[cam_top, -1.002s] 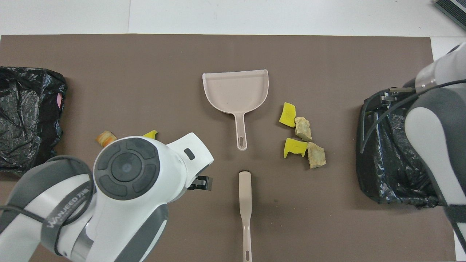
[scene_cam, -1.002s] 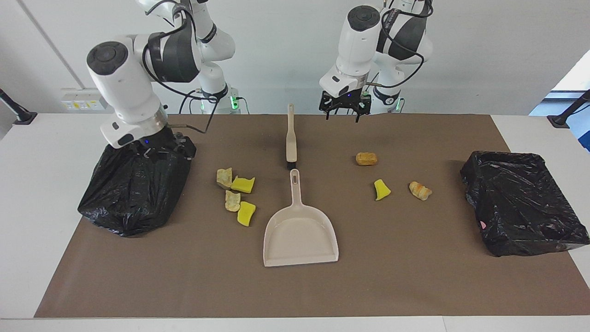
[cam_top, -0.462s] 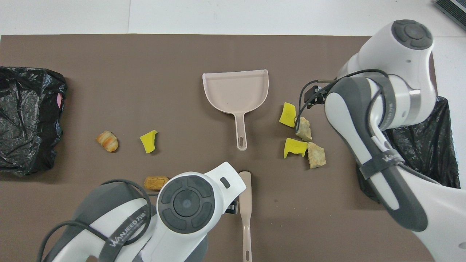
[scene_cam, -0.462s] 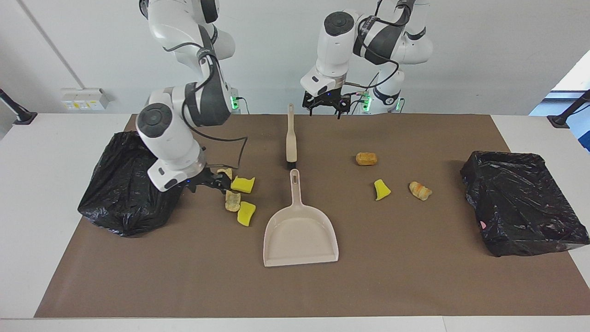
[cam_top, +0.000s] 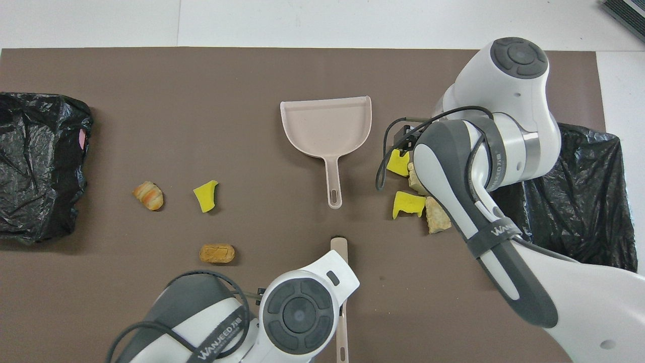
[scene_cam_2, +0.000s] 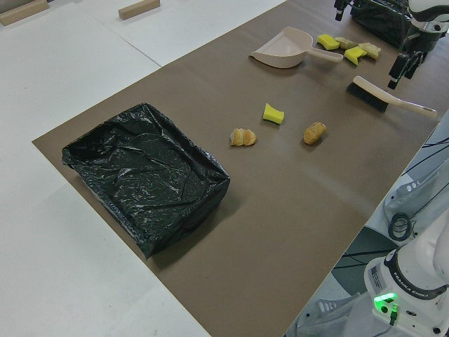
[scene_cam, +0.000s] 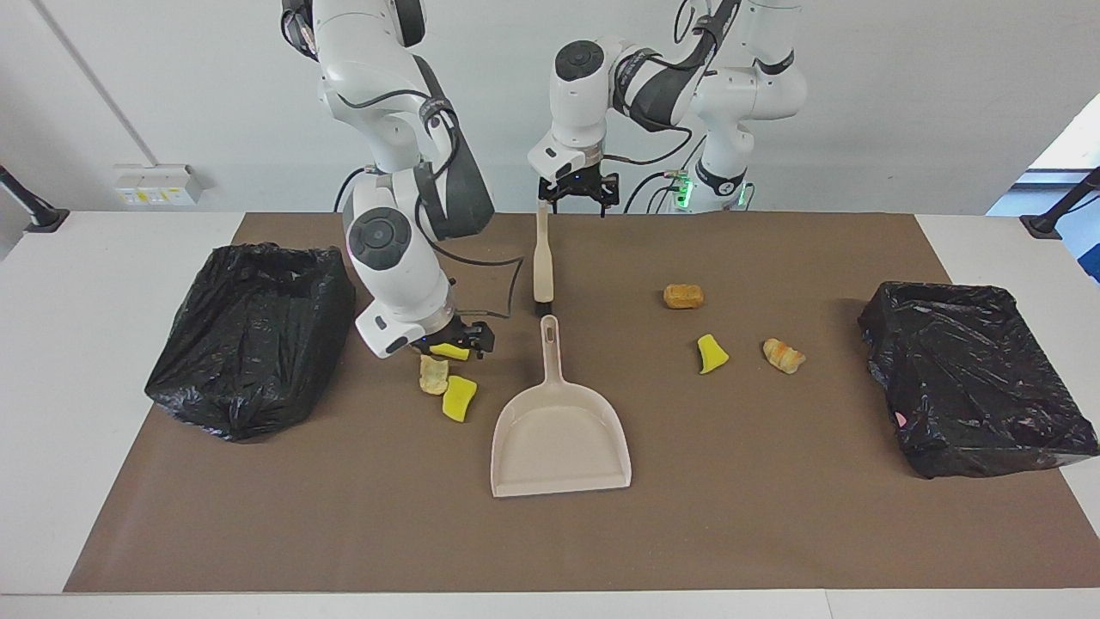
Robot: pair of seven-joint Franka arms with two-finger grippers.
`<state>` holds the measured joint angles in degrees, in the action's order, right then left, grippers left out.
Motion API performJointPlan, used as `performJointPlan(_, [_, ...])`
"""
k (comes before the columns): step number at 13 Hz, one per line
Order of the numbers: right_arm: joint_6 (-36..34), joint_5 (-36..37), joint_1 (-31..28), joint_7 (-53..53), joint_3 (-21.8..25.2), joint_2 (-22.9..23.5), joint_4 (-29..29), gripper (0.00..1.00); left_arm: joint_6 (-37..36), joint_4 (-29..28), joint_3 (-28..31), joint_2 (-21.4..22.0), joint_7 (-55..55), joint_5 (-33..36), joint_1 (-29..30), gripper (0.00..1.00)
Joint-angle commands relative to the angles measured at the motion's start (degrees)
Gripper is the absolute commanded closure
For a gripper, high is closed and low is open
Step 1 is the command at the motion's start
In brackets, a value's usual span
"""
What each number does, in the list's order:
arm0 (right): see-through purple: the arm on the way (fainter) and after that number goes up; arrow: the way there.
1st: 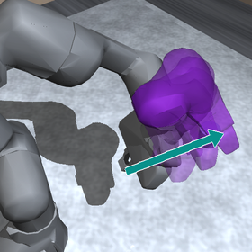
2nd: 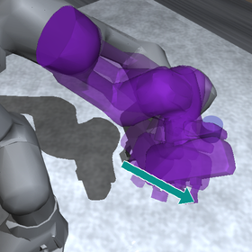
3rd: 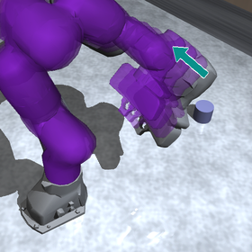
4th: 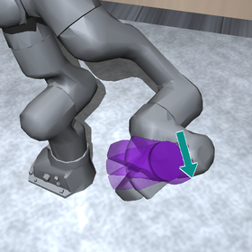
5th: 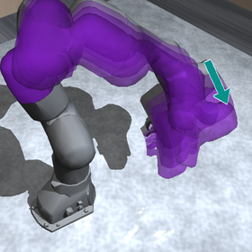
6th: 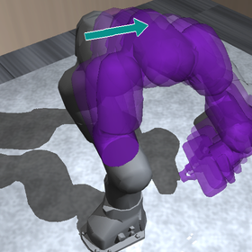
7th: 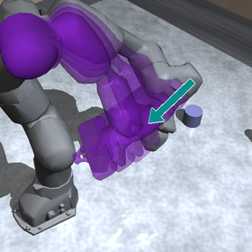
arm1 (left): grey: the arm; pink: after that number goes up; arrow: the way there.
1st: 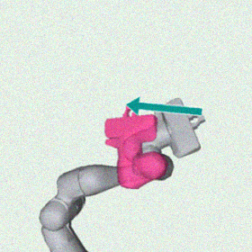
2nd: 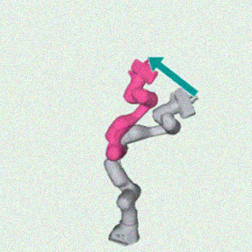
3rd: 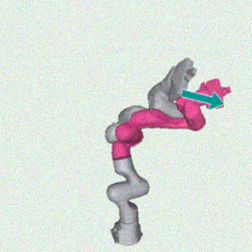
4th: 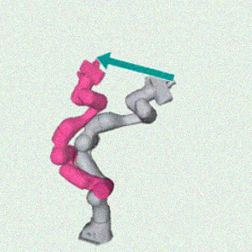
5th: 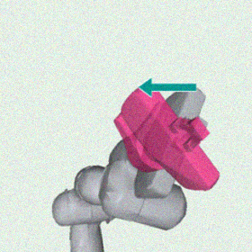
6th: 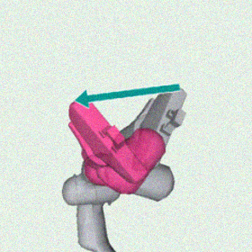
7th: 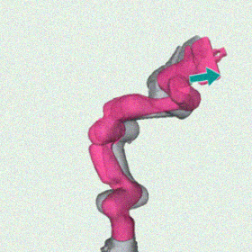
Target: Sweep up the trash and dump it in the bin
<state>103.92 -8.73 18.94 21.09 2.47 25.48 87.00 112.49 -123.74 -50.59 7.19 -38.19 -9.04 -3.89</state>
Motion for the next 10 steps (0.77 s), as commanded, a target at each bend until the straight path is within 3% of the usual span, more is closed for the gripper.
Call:
performJointPlan(1, [-0.39, -1.2, 2.15, 2.02, -0.27, 1.32, -1.13, 0.0, 4.82, -3.35, -2.4, 1.61, -1.89, -2.29, 0.11, 0.0])
performJointPlan(7, [1.27, -1.82, 6.81, 6.94, -0.28, 2.64, -1.48, 0.0, 13.36, -6.6, -6.19, -1.11, -8.04, -2.91, 0.11, 0.0])
performJointPlan(9, [2.33, -2.08, 7.95, 7.91, -0.36, 3.08, -1.83, 0.0, 15.64, -6.52, -6.28, -6.45, -7.6, -2.91, 0.11, 0.0])
performJointPlan(10, [2.34, -2.17, 8.04, 8.0, -0.54, 3.0, -1.83, 0.0, 16.0, -6.52, -6.28, -7.0, -7.69, -2.91, 0.11, 0.0])
